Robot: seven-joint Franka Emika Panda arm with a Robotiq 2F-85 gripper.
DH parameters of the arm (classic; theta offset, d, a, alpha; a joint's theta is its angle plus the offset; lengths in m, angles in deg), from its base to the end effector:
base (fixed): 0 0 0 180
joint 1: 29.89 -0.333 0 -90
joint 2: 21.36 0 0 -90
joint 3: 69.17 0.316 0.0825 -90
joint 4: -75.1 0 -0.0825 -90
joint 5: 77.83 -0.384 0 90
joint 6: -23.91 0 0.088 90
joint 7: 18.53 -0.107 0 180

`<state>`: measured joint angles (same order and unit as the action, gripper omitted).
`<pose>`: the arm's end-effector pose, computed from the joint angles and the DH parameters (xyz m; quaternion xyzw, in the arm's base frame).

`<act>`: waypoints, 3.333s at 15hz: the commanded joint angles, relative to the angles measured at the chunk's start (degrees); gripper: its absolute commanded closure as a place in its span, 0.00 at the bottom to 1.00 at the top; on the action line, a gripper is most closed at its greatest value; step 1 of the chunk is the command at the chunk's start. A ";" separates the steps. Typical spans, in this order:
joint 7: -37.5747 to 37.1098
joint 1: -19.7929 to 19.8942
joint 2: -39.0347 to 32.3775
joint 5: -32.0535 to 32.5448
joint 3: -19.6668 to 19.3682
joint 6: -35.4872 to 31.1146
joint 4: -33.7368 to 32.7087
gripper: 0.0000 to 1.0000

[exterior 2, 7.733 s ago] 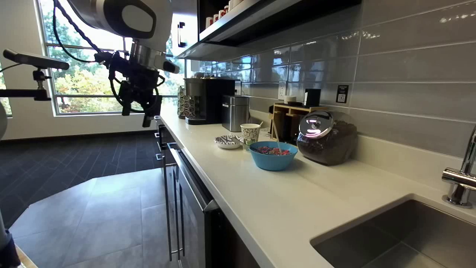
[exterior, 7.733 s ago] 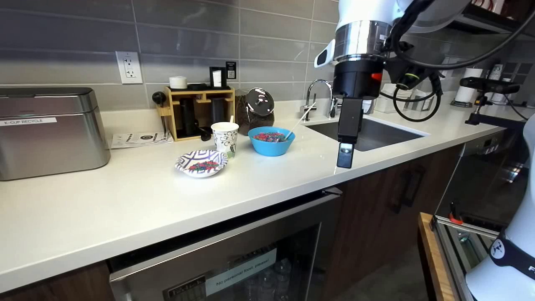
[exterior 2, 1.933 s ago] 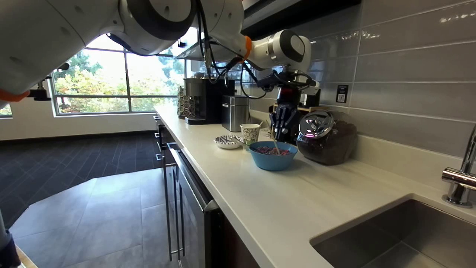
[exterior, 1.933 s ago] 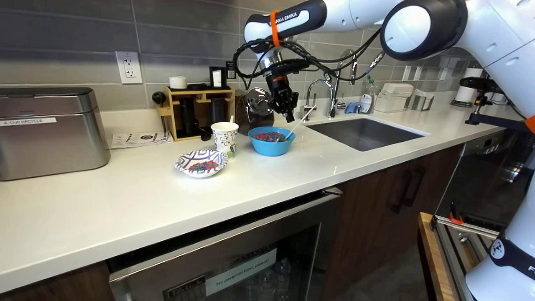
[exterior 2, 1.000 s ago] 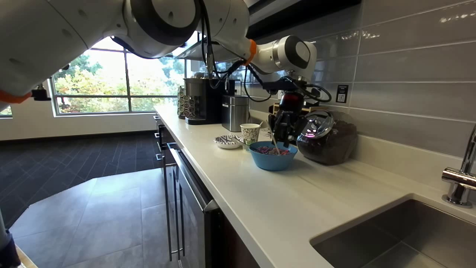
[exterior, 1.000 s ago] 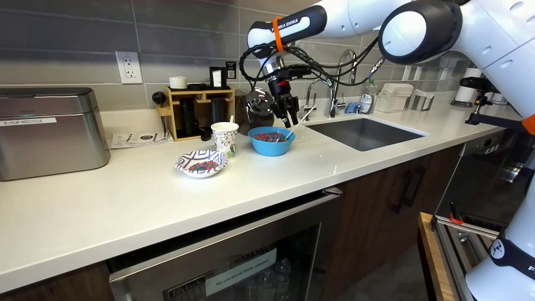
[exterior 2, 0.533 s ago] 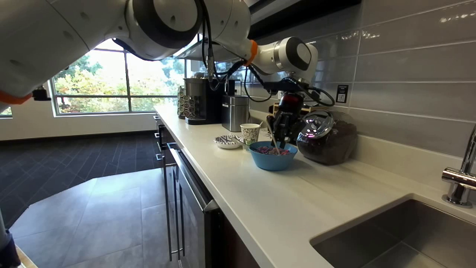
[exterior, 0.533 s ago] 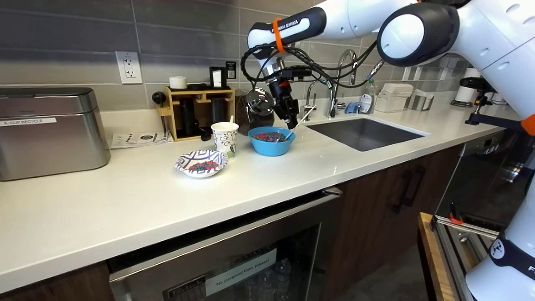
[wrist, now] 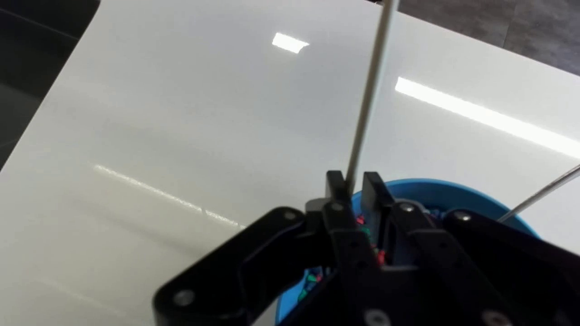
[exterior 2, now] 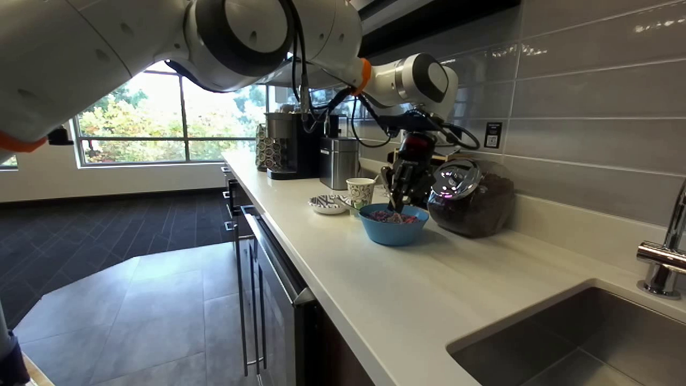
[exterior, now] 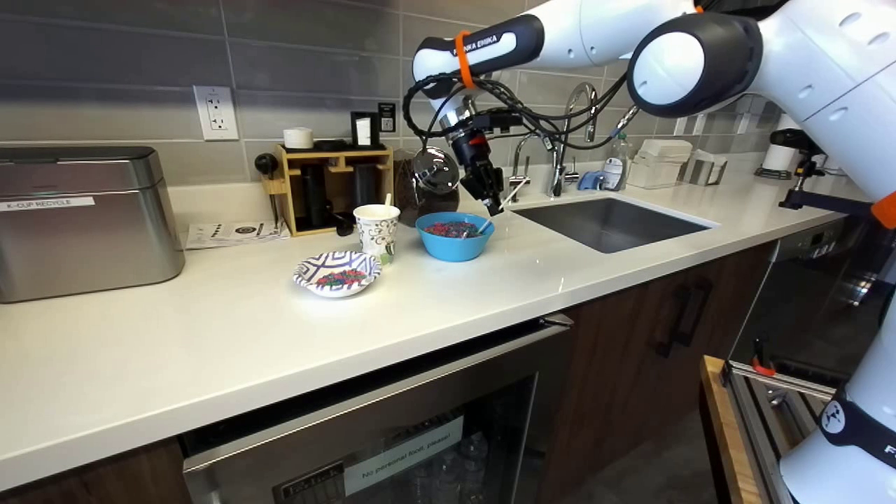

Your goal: Take the chopstick out of the blue bowl.

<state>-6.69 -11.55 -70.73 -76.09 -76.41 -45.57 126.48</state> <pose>0.6485 -0.2786 0.3516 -0.9556 0.1081 0.2733 0.0217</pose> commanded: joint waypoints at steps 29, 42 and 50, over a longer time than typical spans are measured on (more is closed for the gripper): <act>-19.18 -0.79 17.22 -6.68 -1.11 -30.90 15.49 0.98; -16.24 -3.10 29.76 -0.90 -2.46 -38.94 38.65 0.98; -17.13 -3.18 36.09 0.51 -4.27 -58.02 52.76 0.98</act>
<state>-23.57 -14.15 -38.83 -75.88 -79.37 -94.17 170.25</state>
